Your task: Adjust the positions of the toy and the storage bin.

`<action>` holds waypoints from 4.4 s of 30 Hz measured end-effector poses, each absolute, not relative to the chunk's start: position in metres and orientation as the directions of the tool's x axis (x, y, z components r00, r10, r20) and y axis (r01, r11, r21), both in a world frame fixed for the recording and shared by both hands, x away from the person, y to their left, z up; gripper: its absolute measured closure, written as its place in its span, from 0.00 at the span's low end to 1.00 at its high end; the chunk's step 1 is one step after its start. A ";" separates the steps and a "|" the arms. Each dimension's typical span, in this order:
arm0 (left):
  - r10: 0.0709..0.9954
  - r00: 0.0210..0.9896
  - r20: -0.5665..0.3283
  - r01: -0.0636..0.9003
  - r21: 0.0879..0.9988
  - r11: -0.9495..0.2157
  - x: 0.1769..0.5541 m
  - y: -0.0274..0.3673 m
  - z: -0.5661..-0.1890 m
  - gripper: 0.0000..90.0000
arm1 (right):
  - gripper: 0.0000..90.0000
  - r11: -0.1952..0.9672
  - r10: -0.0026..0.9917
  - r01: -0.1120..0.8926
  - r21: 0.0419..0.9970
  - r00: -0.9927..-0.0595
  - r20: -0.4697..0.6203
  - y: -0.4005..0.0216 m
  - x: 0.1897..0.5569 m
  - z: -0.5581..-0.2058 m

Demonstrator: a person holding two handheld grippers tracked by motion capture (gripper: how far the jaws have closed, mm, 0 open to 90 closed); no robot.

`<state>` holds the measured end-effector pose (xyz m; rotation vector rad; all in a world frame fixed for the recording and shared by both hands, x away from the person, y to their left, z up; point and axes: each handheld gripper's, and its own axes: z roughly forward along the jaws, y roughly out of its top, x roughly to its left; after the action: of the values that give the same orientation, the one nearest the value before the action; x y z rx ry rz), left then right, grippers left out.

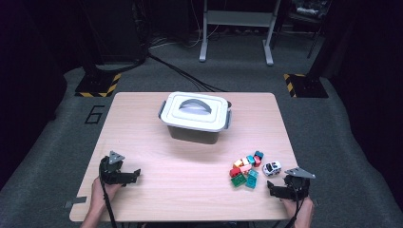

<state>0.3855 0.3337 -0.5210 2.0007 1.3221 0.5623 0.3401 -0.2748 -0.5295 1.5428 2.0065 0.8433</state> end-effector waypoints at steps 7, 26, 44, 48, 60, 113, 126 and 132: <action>0.904 0.424 -0.057 0.613 0.752 -0.240 0.406 0.327 -0.488 0.02 | 0.00 0.174 0.967 0.676 0.716 -0.256 0.007 -0.275 0.340 -0.530; 0.884 0.459 -0.088 0.596 0.769 -0.232 0.474 0.311 -0.435 0.01 | 0.01 0.160 0.972 0.675 0.721 -0.235 0.004 -0.275 0.339 -0.530; 0.866 0.484 -0.127 0.575 0.792 -0.206 0.535 0.279 -0.403 0.02 | 0.04 0.152 0.975 0.672 0.724 -0.224 0.004 -0.276 0.339 -0.529; 0.856 0.498 -0.138 0.586 0.782 -0.215 0.544 0.273 -0.402 0.04 | 0.05 0.151 0.975 0.671 0.726 -0.220 0.001 -0.276 0.339 -0.530; 0.813 0.567 -0.132 0.577 0.768 -0.278 0.553 0.246 -0.404 0.41 | 0.07 0.135 0.979 0.669 0.731 -0.202 0.003 -0.276 0.339 -0.529; 0.820 0.525 -0.228 0.626 0.756 -0.191 0.511 0.244 -0.399 0.55 | 0.10 0.126 0.980 0.666 0.735 -0.197 0.011 -0.277 0.339 -0.529; 0.709 0.693 -0.131 0.489 0.808 -0.328 0.543 0.225 -0.379 0.16 | 0.11 0.126 0.980 0.665 0.736 -0.197 0.011 -0.277 0.339 -0.529; 0.656 0.750 -0.088 0.445 0.801 -0.401 0.560 0.199 -0.376 0.25 | 0.11 0.126 0.980 0.665 0.736 -0.197 0.011 -0.277 0.339 -0.529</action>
<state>0.5597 0.1989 -0.3763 2.0620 0.8270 0.3022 0.3392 -0.2771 -0.5290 1.5829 1.9243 0.8553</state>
